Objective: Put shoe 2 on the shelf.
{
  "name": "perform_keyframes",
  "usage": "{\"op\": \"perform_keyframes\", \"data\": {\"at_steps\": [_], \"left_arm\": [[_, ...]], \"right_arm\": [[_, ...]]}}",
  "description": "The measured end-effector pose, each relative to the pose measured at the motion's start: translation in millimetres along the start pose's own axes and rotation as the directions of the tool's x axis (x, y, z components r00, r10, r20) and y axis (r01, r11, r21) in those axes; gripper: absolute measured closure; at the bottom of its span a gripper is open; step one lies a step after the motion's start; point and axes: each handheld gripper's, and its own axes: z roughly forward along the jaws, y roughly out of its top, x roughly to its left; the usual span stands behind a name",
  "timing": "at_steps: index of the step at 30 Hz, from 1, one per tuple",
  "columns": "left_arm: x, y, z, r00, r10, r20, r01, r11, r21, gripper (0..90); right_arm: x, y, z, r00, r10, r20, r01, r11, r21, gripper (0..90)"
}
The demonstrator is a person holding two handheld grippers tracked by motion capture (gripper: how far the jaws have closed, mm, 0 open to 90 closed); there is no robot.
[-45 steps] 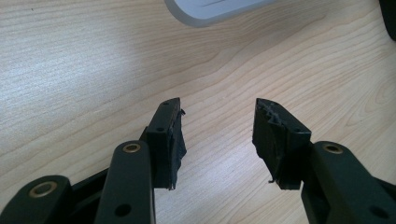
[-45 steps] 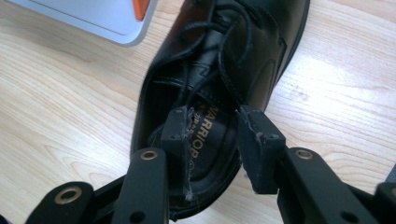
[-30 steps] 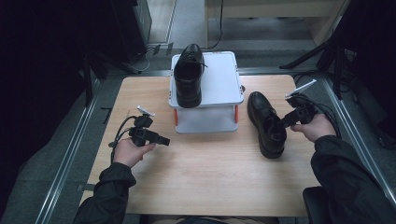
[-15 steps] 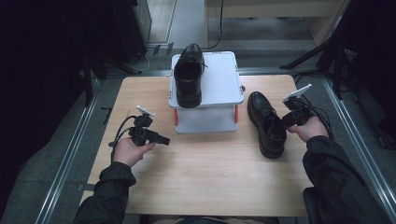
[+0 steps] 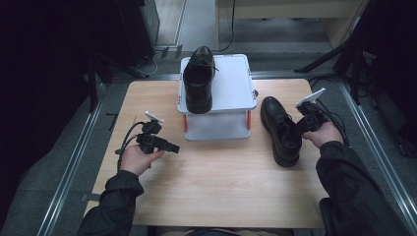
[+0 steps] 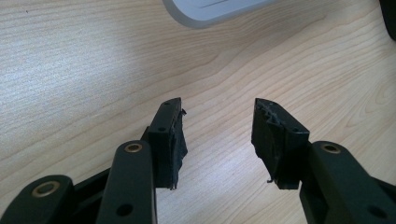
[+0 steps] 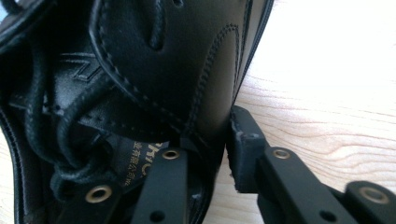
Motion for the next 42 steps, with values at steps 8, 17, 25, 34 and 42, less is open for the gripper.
{"op": "perform_keyframes", "data": {"at_steps": [8, 17, 25, 34, 42], "left_arm": [[1.0, 0.1, -0.6, 1.0000, -0.002, 0.002, 0.002, 1.0000, 0.002, 54.0], [2.5, -0.9, -0.8, 1.0000, -0.004, -0.001, 0.004, 1.0000, 0.001, 54.1], [2.0, -3.4, -2.8, 1.0000, -0.008, -0.003, 0.008, 0.9999, -0.007, 54.4], [1.9, -2.8, -1.6, 0.9999, -0.010, -0.001, 0.010, 0.9999, -0.004, 54.6], [2.9, -2.0, -0.8, 1.0000, -0.005, 0.001, 0.005, 1.0000, 0.000, 54.7]], "right_arm": [[-0.4, 5.6, -1.9, 0.9985, 0.054, 0.010, -0.054, 0.998, 0.037, 85.3], [-7.2, 5.9, -5.3, 0.9952, 0.096, -0.019, -0.096, 0.995, 0.024, 86.1], [-9.8, 6.9, -9.6, 0.9934, 0.107, -0.043, -0.105, 0.994, 0.034, 86.6], [-9.6, 12.8, -31.3, 0.9892, 0.132, -0.065, -0.131, 0.991, 0.010, 86.6], [-6.4, 28.6, -72.9, 0.9901, 0.131, -0.050, -0.133, 0.991, -0.031, 86.6]]}}
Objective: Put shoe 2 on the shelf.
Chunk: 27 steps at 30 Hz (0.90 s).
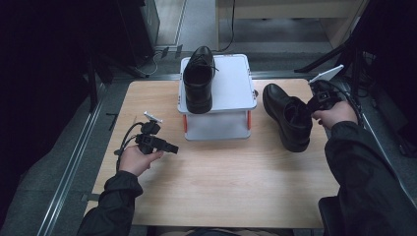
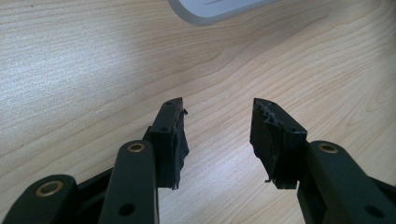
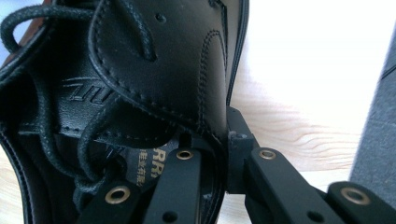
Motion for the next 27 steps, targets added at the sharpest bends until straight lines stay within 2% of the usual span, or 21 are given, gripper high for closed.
{"op": "perform_keyframes", "data": {"at_steps": [5, 9, 12, 15, 21, 27], "left_arm": [[0.1, 0.3, -0.1, 1.0000, -0.002, 0.001, 0.002, 1.0000, -0.002, 54.9], [0.0, 0.3, 0.1, 1.0000, -0.006, 0.001, 0.006, 1.0000, -0.003, 55.0], [0.1, 0.4, -0.2, 1.0000, -0.006, 0.004, 0.006, 1.0000, -0.002, 55.1], [0.6, 0.4, -0.5, 0.9999, -0.008, 0.006, 0.008, 1.0000, -0.002, 55.1], [2.5, 0.4, -1.7, 0.9999, -0.011, 0.010, 0.011, 0.9999, -0.002, 55.2], [2.8, 2.0, -1.6, 0.9999, -0.001, 0.012, 0.001, 1.0000, -0.002, 55.4]], "right_arm": [[12.4, 16.6, -34.3, 0.9998, -0.012, 0.015, 0.013, 0.998, -0.054, 86.6], [29.2, 31.3, -62.6, 0.9994, -0.025, 0.023, 0.027, 0.996, -0.089, 86.6], [39.4, 41.3, -77.2, 0.9993, -0.030, 0.023, 0.032, 0.994, -0.100, 86.6], [54.6, 52.6, -90.8, 0.9983, -0.034, 0.047, 0.040, 0.993, -0.116, 86.6], [79.7, 69.8, -100.9, 0.9987, -0.033, 0.039, 0.038, 0.990, -0.139, 86.6], [112.8, 84.2, -87.8, 0.9978, -0.058, 0.031, 0.062, 0.989, -0.132, 86.6]]}}
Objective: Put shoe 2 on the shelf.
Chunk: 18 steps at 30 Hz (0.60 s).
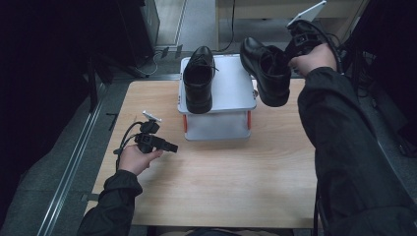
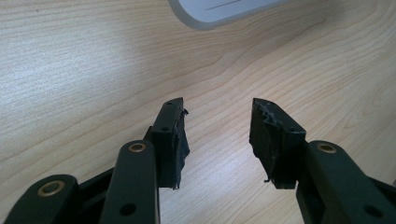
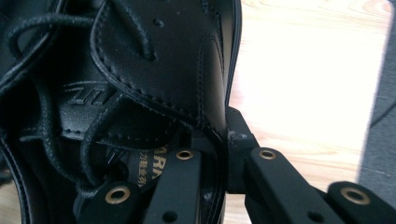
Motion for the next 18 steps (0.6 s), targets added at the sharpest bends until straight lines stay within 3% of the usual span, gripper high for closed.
{"op": "perform_keyframes", "data": {"at_steps": [7, 18], "left_arm": [[-0.3, 0.0, -0.3, 1.0000, 0.004, 0.003, -0.003, 1.0000, -0.003, 55.4], [0.6, 0.0, -1.4, 1.0000, -0.001, 0.004, 0.001, 0.9999, -0.011, 55.5]], "right_arm": [[32.3, 12.7, 16.3, 0.9998, -0.012, 0.017, 0.012, 1.000, 0.014, 86.5], [70.7, 20.1, 39.8, 0.9991, -0.034, 0.025, 0.033, 0.999, 0.032, 86.3]]}}
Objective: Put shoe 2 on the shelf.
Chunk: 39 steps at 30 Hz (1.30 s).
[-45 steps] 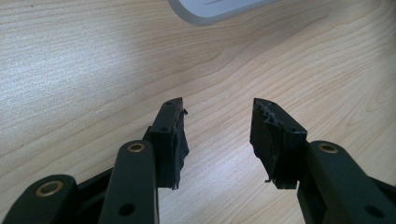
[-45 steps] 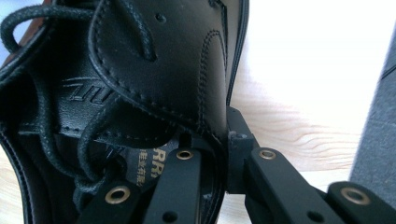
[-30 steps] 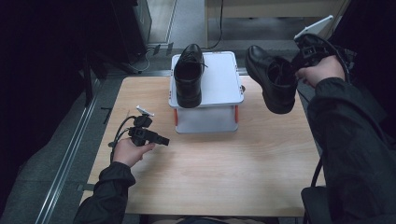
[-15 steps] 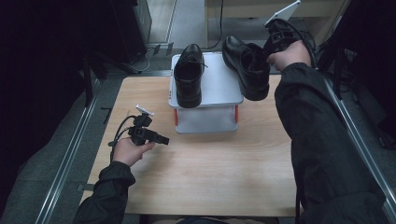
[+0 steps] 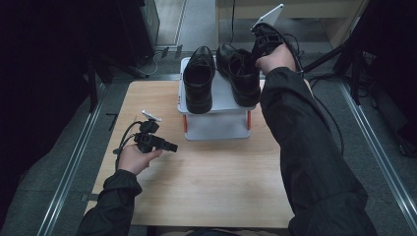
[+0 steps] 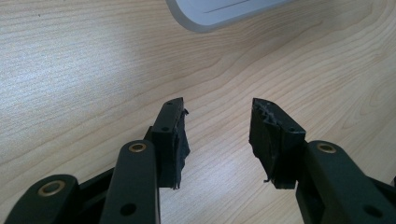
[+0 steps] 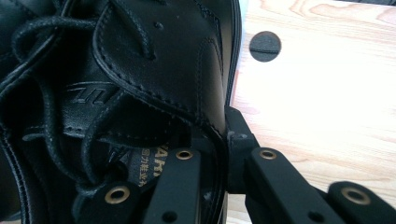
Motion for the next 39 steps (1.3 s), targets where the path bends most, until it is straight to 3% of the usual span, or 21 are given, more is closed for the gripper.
{"op": "perform_keyframes", "data": {"at_steps": [5, 9, 12, 17, 21, 30, 39], "left_arm": [[-0.9, 0.3, 0.7, 1.0000, 0.002, 0.000, -0.002, 1.0000, 0.006, 55.6], [-1.3, 0.5, 1.5, 1.0000, 0.005, -0.004, -0.005, 1.0000, 0.007, 55.6], [-2.0, 0.6, 2.1, 1.0000, 0.000, -0.003, 0.000, 1.0000, 0.004, 55.6], [-1.6, 1.0, 2.3, 1.0000, 0.000, 0.000, 0.000, 1.0000, 0.008, 55.6], [-1.7, 1.1, 2.4, 1.0000, 0.000, 0.000, 0.000, 1.0000, 0.009, 55.5], [-0.8, 1.3, 2.0, 1.0000, -0.001, 0.001, 0.001, 0.9999, 0.010, 55.6], [-0.4, 1.3, 1.9, 1.0000, -0.004, 0.001, 0.004, 1.0000, 0.008, 55.6]], "right_arm": [[8.9, -1.5, 3.3, 0.9999, -0.012, 0.003, 0.012, 1.000, 0.006, 85.4], [14.2, -5.6, 3.3, 0.9994, -0.024, -0.023, 0.024, 1.000, 0.017, 81.9], [19.7, -8.6, 4.7, 0.9987, -0.050, -0.010, 0.050, 0.999, 0.021, 81.5], [26.6, -12.5, 3.3, 0.9977, -0.054, -0.042, 0.055, 0.998, 0.026, 76.3], [33.6, -15.2, 4.1, 0.9972, -0.067, -0.034, 0.068, 0.997, 0.036, 74.6], [24.9, -19.1, 8.7, 0.9966, -0.035, -0.075, 0.039, 0.998, 0.045, 73.6], [27.9, -19.0, 8.6, 0.9951, -0.025, -0.095, 0.030, 0.998, 0.055, 72.0]]}}
